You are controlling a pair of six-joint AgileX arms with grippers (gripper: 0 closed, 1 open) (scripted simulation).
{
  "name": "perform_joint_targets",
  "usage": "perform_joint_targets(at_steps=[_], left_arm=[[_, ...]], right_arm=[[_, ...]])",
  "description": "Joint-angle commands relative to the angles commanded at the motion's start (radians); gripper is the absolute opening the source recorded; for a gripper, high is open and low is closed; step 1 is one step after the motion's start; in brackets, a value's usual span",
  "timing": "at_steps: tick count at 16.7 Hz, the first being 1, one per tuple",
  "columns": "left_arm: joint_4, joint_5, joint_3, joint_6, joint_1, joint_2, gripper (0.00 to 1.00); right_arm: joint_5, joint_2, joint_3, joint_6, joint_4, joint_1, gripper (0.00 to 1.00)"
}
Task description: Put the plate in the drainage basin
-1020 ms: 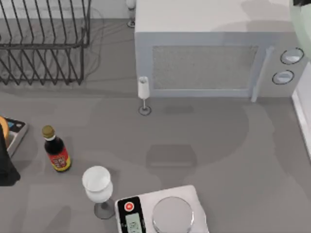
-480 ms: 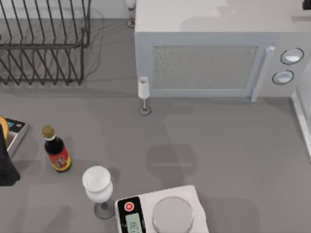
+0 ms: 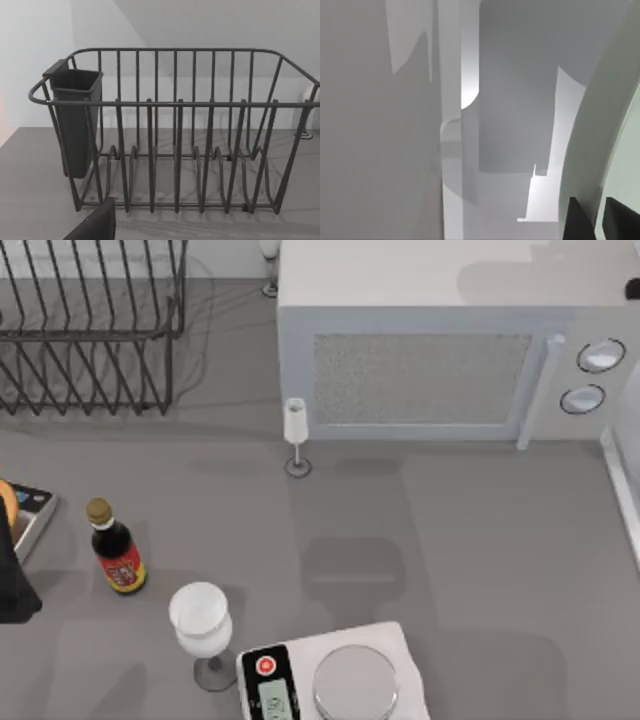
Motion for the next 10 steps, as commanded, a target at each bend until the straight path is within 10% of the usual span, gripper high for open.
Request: perform_joint_targets(at_steps=[10], left_arm=[[0.0,0.0,0.0,0.0,0.0,0.0,1.0]], right_arm=[[0.0,0.0,0.0,0.0,0.0,0.0,0.75]])
